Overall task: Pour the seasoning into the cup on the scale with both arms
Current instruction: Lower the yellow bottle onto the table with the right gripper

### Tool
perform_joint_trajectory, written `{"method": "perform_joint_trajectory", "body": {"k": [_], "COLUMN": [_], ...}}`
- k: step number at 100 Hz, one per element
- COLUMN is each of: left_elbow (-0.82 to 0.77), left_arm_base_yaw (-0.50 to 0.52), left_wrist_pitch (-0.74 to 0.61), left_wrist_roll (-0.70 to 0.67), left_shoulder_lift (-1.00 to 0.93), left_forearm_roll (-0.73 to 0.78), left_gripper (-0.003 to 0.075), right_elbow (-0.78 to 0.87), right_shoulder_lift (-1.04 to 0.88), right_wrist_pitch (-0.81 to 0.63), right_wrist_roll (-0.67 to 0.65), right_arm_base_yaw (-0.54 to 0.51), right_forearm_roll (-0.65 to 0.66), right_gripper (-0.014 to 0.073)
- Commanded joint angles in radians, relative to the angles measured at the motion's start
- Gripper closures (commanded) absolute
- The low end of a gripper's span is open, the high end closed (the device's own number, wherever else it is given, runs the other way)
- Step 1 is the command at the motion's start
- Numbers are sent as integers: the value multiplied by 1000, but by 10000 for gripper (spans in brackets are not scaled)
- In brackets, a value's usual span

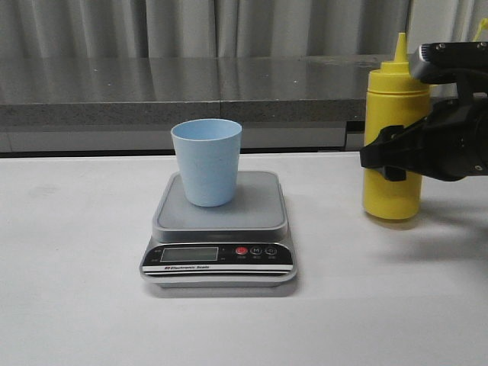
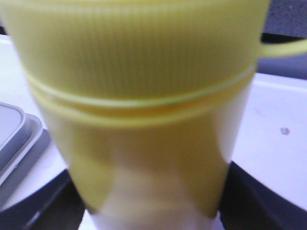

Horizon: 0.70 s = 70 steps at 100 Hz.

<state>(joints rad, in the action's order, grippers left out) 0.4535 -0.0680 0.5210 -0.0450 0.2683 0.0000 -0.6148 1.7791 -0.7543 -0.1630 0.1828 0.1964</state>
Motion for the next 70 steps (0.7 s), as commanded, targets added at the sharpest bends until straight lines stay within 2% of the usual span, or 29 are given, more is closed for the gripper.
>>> {"method": "perform_joint_trajectory", "body": {"k": [1,38,70], "left_elbow": [25,25,25], "left_arm_base_yaw": [3,3,3], "left_wrist_pitch": [-79,-79,-79], "left_wrist_roll": [-10,-10,-10], "left_shoulder_lift": [9,9,9], "left_forearm_roll": [-6,-6,-6], "left_gripper": [741,741,741], "right_elbow": [-6,18,29], "right_shoulder_lift": [-39,-39,-43], "right_wrist_pitch": [-99,-110,-135], "right_wrist_roll": [-23,-28,-28], "right_arm_base_yaw": [-6,-6,-6], "right_forearm_roll": [-8,-10,-9], "right_gripper": [162,-50,-52]}}
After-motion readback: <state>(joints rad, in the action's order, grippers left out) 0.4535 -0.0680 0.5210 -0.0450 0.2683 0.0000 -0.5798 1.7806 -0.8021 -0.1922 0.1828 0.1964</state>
